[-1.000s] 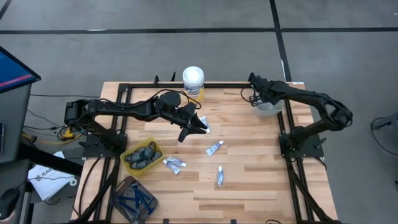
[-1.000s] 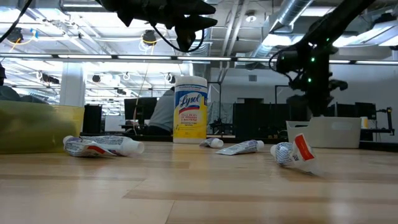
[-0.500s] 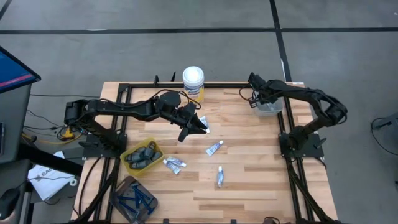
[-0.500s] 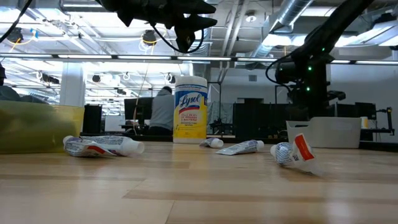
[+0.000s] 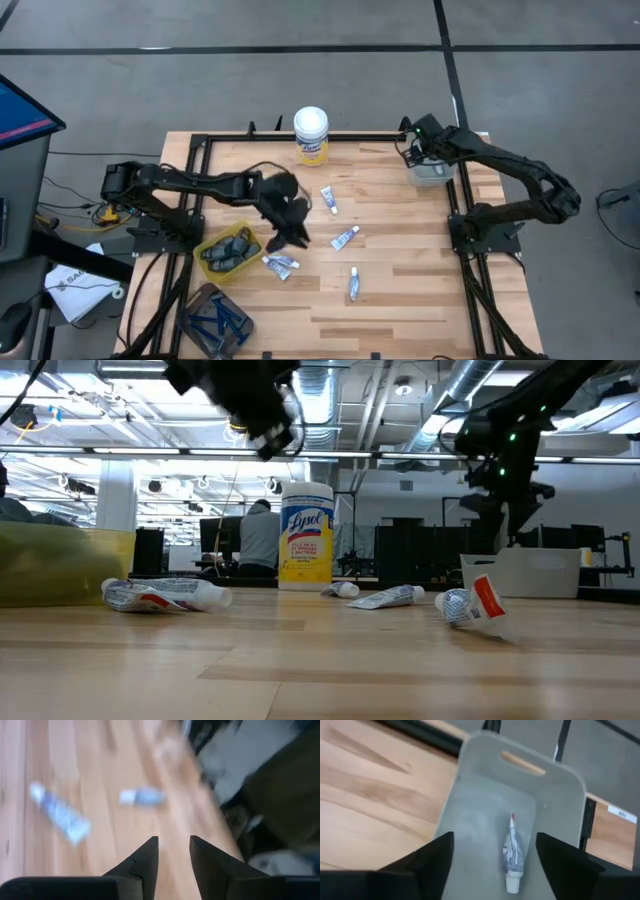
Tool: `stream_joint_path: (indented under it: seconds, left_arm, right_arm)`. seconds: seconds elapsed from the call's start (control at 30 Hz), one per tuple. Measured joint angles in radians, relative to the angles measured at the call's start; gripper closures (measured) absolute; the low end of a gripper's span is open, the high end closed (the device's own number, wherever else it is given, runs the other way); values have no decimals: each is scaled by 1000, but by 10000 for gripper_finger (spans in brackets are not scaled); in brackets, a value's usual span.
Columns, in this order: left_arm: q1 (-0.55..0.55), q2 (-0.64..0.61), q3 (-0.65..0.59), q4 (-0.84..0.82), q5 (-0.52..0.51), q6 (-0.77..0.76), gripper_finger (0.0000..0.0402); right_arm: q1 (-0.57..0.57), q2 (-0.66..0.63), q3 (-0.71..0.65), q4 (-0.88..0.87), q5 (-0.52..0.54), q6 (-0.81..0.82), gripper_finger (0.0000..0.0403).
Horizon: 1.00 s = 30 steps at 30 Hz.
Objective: Pick & Place Travel size toiletries
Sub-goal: Put the white toothpaste into the gray bin
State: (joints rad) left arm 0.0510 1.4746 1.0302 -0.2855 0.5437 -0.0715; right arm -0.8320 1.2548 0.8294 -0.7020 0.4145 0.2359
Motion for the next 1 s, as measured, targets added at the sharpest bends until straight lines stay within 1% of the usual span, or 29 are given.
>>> stream_joint_path:
  seconds: [0.07,0.13,0.23,0.33,0.4,0.5,0.6,0.77,0.93,1.0]
  left_arm:
    - [-38,2,-1,-68,-67,44,295]
    - [-80,14,0,-83,-121,78,295]
    - [-134,30,-12,-80,-138,139,294]
    - [-173,47,-39,-77,-155,152,285]
    - [-196,55,-61,-69,-184,172,272]
    - [-225,56,-93,-37,-287,222,250]
    - [-248,57,-125,42,-363,209,231]
    - [-260,57,-157,82,-384,248,195]
    - [-254,57,-189,81,-455,242,146]
    - [-253,71,-191,83,-485,233,133]
  right_arm:
    - [8,-40,0,0,0,0,114]
    - [14,-72,0,0,-1,8,108]
    - [21,-107,0,0,-1,23,108]
    - [23,-127,0,0,-9,24,111]
    - [23,-130,0,0,-33,26,112]
    - [23,-130,0,0,-59,26,112]
    - [25,-130,0,3,-81,26,112]
    - [36,-130,0,3,-90,18,112]
    - [37,-130,0,8,-108,16,112]
    - [40,-130,0,8,-108,16,112]
